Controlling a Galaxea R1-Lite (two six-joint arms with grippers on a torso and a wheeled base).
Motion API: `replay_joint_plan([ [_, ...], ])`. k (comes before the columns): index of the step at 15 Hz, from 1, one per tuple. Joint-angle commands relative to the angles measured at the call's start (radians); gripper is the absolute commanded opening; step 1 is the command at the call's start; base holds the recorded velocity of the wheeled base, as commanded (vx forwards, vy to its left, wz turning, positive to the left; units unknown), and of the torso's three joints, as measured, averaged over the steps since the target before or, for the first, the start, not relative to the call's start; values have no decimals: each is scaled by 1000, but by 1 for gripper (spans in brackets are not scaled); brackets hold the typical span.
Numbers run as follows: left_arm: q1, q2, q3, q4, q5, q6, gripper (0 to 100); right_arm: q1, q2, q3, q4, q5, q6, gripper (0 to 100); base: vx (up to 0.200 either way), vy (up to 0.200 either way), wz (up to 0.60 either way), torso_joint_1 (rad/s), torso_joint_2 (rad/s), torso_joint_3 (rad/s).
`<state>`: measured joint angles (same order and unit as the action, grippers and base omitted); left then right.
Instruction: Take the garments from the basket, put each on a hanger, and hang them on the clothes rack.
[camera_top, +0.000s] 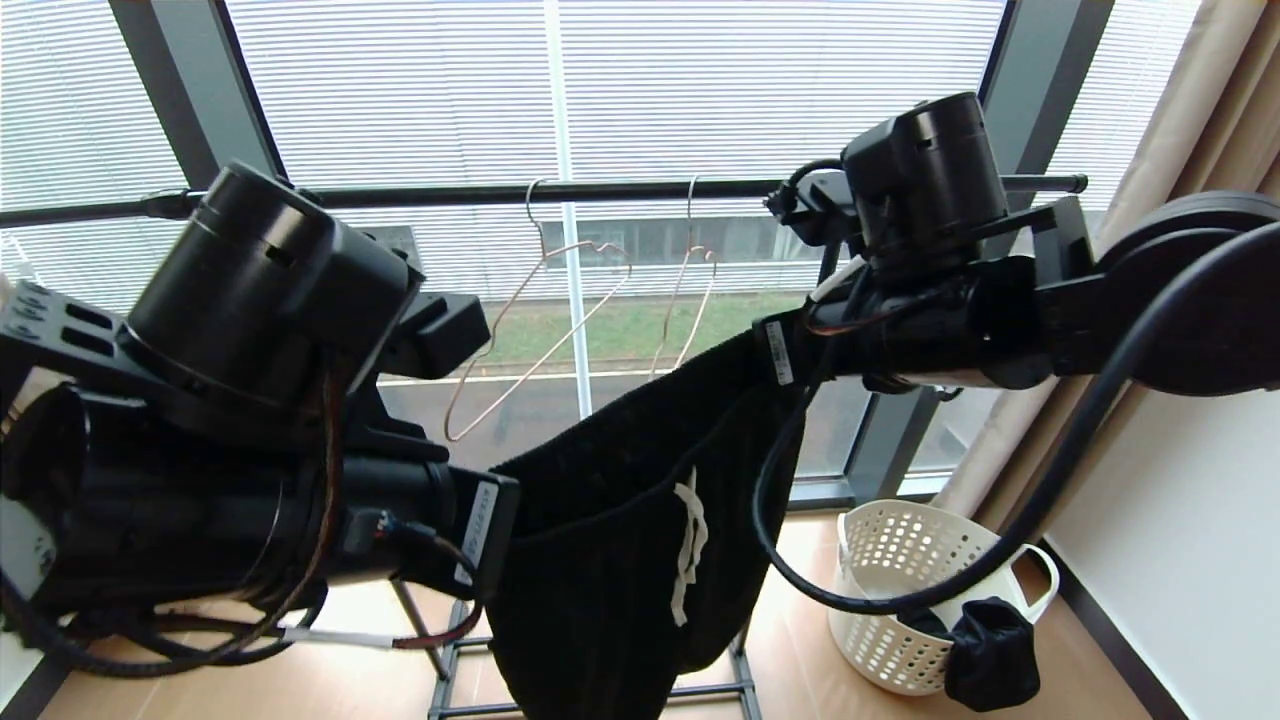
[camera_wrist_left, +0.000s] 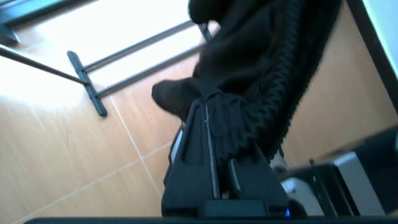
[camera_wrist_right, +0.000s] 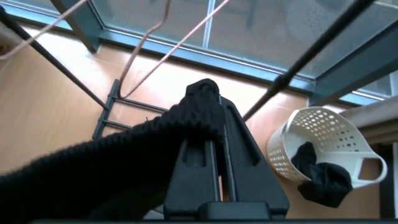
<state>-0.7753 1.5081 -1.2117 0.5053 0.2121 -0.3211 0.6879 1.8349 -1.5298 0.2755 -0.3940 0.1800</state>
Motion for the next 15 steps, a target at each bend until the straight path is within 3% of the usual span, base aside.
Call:
replay_joint_plan([
  [1,107,40,-32,-57,0,36,0,-14,-138,149,-9,6,-11,0,0,0,0,0,0,0],
  [6,186,153,-160,-102,3,37,0,10,-174,392,-148,6,-50,0,0,0,0,0,0,0],
  [11,180,224,-295,-99,4,37,0,59,-160,516,-249,7,-54,0,0,0,0,0,0,0],
  [13,174,225,-310,-97,6,37,0,64,-161,568,-295,7,-93,0,0,0,0,0,0,0],
  [14,169,233,-325,-97,6,37,0,68,-158,600,-338,7,-109,100,0,0,0,0,0,0],
  [15,163,239,-344,-96,12,37,0,81,-152,626,-383,9,-111,100,0,0,0,0,0,0],
])
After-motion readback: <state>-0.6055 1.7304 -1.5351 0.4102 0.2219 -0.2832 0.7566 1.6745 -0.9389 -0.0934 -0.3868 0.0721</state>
